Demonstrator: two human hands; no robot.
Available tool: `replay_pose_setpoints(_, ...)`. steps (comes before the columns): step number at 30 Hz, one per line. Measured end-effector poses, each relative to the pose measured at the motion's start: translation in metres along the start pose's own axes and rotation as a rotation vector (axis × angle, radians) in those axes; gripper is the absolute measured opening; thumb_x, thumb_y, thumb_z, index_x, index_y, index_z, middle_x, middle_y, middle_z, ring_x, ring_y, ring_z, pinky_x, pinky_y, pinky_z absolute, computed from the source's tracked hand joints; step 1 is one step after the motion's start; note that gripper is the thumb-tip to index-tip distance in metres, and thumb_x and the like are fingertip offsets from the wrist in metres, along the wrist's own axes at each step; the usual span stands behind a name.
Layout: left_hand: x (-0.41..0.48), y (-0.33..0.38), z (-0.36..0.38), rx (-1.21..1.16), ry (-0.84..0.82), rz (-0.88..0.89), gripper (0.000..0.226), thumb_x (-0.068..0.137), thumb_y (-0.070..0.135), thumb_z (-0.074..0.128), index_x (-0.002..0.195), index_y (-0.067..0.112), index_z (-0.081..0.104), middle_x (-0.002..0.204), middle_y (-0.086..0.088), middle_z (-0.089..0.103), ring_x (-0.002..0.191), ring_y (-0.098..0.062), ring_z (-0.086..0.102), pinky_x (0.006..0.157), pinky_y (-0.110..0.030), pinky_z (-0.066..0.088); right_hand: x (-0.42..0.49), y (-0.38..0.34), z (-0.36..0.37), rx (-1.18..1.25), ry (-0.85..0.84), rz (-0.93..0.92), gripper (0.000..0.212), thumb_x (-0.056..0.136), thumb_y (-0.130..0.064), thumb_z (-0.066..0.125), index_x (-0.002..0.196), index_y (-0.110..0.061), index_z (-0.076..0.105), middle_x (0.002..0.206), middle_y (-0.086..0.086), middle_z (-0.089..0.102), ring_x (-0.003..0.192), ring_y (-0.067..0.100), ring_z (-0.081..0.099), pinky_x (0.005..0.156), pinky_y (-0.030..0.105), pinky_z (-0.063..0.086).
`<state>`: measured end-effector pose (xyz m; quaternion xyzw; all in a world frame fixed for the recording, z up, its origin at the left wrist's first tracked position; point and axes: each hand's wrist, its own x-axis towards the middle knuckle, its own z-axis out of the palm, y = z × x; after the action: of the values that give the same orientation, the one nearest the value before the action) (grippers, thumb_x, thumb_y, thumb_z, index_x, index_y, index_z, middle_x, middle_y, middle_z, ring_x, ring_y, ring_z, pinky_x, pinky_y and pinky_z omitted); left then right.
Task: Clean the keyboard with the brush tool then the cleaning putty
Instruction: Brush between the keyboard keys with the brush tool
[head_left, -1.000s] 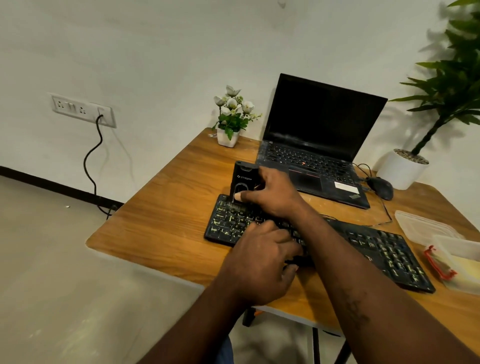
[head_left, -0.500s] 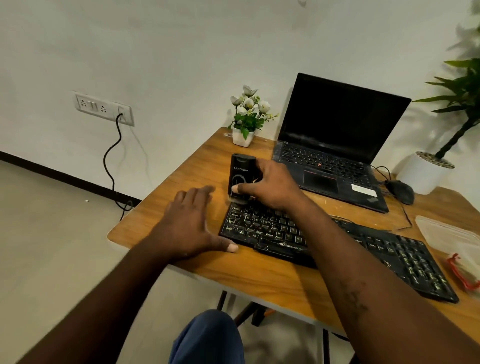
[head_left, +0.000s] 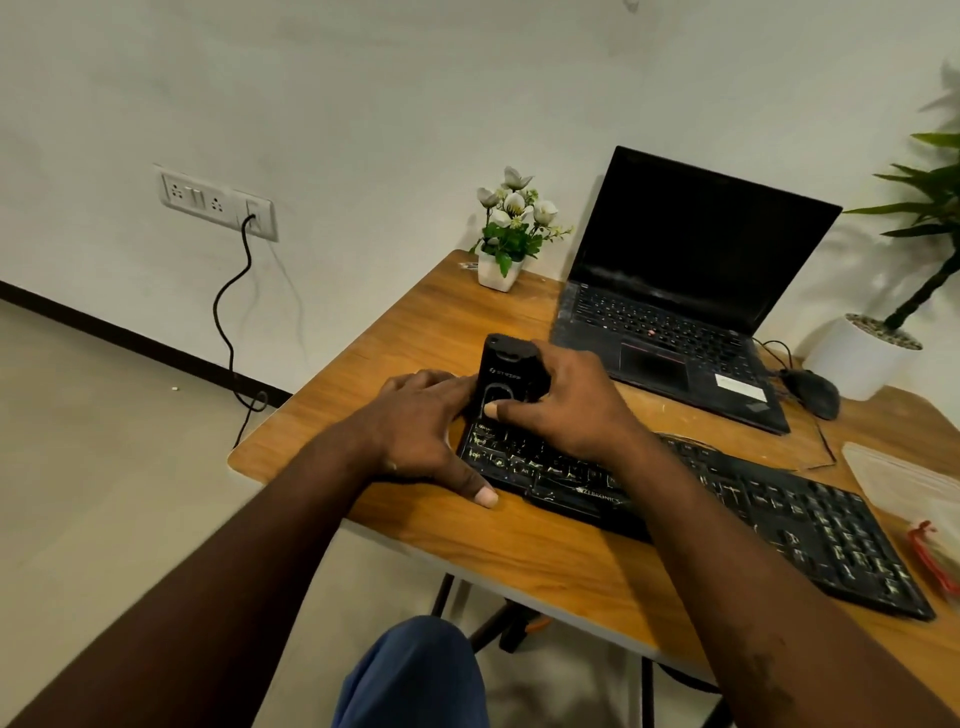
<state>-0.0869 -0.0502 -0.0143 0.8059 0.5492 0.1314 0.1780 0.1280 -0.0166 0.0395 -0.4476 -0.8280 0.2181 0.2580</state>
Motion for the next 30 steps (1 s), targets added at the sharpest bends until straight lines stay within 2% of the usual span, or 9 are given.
replay_pose_setpoints(4,0.004,0.0,0.0,0.027,-0.045,0.019,0.136,0.051,0.097,0.064,0.159,0.049,-0.002,0.17,0.008,0.018,0.156,-0.018,0.008,0.123,-0.053,0.008,0.001,0.005,-0.007,0.051,0.03,0.038,0.059,0.077,-0.031,0.089,0.129,-0.023,0.063,0.106,-0.014,0.071,0.089,0.0,0.069,0.071,0.015,0.055)
replay_pose_setpoints(7,0.006,0.001,-0.002,-0.01,-0.047,0.003,0.146,0.045,0.098,0.066,0.16,0.047,-0.007,0.17,0.002,0.022,0.155,-0.018,0.009,0.123,-0.051,0.008,0.005,0.008,0.001,0.014,0.112,0.062,0.065,0.078,-0.031,0.089,0.135,-0.022,0.058,0.111,-0.01,0.069,0.094,0.004,0.068,0.076,0.017,0.055)
replay_pose_setpoints(13,0.004,0.002,-0.003,-0.016,0.005,0.008,0.132,0.046,0.094,0.072,0.155,0.047,0.012,0.16,0.002,0.038,0.148,-0.019,0.023,0.12,-0.049,0.019,0.007,0.001,-0.006,0.019,-0.053,0.012,0.06,0.076,-0.03,0.09,0.128,-0.026,0.062,0.105,-0.013,0.071,0.093,-0.001,0.069,0.074,0.017,0.057)
replay_pose_setpoints(15,0.005,0.002,-0.002,-0.019,0.003,-0.003,0.144,0.043,0.096,0.071,0.159,0.045,0.002,0.161,0.001,0.037,0.149,-0.02,0.022,0.121,-0.049,0.018,0.015,0.001,-0.009,-0.001,0.011,0.023,0.06,0.077,-0.029,0.09,0.128,-0.024,0.061,0.108,-0.013,0.069,0.094,0.001,0.067,0.075,0.015,0.054)
replay_pose_setpoints(18,0.005,0.003,-0.002,-0.012,0.006,-0.029,0.155,0.038,0.1,0.067,0.161,0.042,-0.008,0.162,-0.002,0.035,0.15,-0.021,0.022,0.122,-0.05,0.018,0.018,0.002,0.001,-0.075,0.103,0.006,0.061,0.077,-0.03,0.09,0.13,-0.023,0.06,0.112,-0.007,0.071,0.097,0.007,0.067,0.079,0.021,0.058)
replay_pose_setpoints(22,0.003,0.003,-0.003,-0.003,0.009,-0.01,0.131,0.045,0.095,0.07,0.154,0.044,0.019,0.159,0.003,0.039,0.148,-0.017,0.022,0.12,-0.047,0.02,0.005,0.001,0.0,-0.004,-0.037,-0.019,0.055,0.074,-0.03,0.092,0.122,-0.026,0.064,0.103,-0.013,0.073,0.091,-0.002,0.07,0.074,0.015,0.056)
replay_pose_setpoints(24,0.003,0.004,-0.003,0.001,0.002,-0.006,0.128,0.048,0.093,0.072,0.154,0.044,0.02,0.159,0.003,0.038,0.147,-0.017,0.022,0.12,-0.046,0.02,0.006,-0.001,-0.005,0.027,-0.071,-0.017,0.055,0.074,-0.029,0.092,0.122,-0.027,0.065,0.103,-0.014,0.073,0.091,-0.003,0.07,0.073,0.013,0.055)
replay_pose_setpoints(27,0.003,0.004,-0.003,-0.003,0.009,-0.012,0.133,0.048,0.092,0.073,0.156,0.045,0.012,0.159,0.0,0.038,0.147,-0.019,0.023,0.119,-0.048,0.022,0.01,-0.002,-0.001,-0.052,0.044,-0.032,0.058,0.075,-0.033,0.09,0.126,-0.024,0.063,0.105,-0.015,0.07,0.093,-0.001,0.067,0.076,0.017,0.056)
replay_pose_setpoints(30,0.002,0.005,-0.004,0.009,0.005,-0.013,0.122,0.049,0.093,0.072,0.151,0.043,0.028,0.157,0.006,0.041,0.146,-0.016,0.022,0.12,-0.047,0.021,0.005,-0.008,0.004,-0.012,-0.029,-0.025,0.06,0.075,-0.033,0.09,0.127,-0.026,0.063,0.103,-0.015,0.071,0.091,0.0,0.069,0.077,0.022,0.06)
